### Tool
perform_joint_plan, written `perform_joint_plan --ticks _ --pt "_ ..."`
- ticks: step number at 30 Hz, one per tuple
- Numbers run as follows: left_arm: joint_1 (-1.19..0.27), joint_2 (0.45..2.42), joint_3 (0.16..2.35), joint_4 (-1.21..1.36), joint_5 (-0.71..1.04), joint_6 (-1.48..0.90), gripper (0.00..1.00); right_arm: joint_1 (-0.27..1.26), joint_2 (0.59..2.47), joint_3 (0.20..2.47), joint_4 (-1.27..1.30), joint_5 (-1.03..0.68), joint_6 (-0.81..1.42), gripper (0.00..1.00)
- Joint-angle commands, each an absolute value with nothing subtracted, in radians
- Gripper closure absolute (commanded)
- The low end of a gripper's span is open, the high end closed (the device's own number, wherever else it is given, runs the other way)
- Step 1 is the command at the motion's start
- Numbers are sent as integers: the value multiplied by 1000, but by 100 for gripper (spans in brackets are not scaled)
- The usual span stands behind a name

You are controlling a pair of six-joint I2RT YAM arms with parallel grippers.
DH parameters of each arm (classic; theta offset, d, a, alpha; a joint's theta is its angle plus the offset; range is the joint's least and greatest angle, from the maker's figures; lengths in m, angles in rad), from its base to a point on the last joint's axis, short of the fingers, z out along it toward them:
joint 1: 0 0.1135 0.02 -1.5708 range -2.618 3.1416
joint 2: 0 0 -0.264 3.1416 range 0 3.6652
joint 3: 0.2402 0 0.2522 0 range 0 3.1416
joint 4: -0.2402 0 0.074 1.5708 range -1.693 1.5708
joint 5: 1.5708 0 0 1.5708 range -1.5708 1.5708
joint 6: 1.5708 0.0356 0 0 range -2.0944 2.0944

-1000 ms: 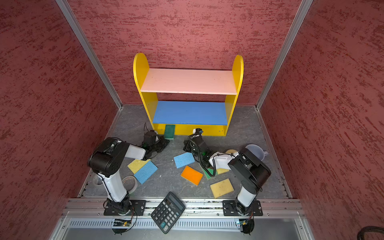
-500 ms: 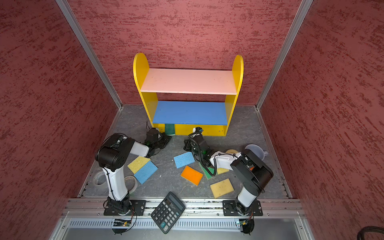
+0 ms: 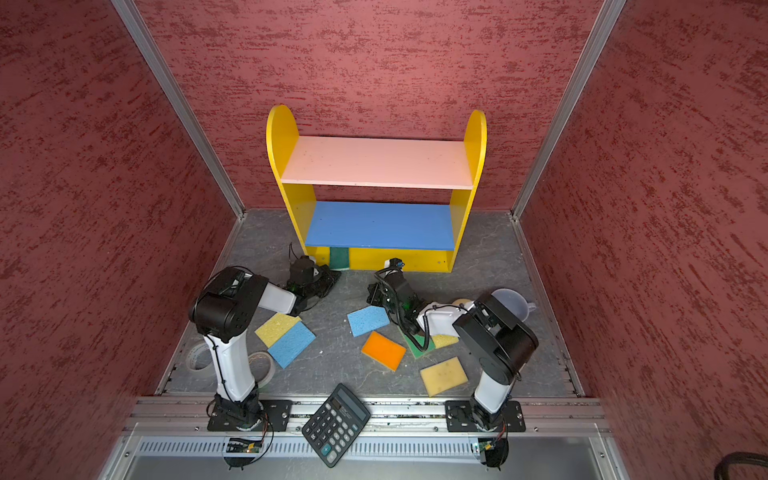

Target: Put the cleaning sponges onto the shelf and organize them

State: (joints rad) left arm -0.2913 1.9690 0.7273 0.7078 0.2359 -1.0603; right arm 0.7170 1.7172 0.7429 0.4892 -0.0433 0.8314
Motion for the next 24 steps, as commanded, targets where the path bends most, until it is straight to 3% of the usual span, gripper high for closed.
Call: perform_joint_plan --ticks 1,24 --pt "-255 1991 671 663 172 -1049 100 713 1735 754 502 -70 851 100" --pt "-239 2171 634 900 179 -1215 94 714 1739 733 499 -89 851 100"
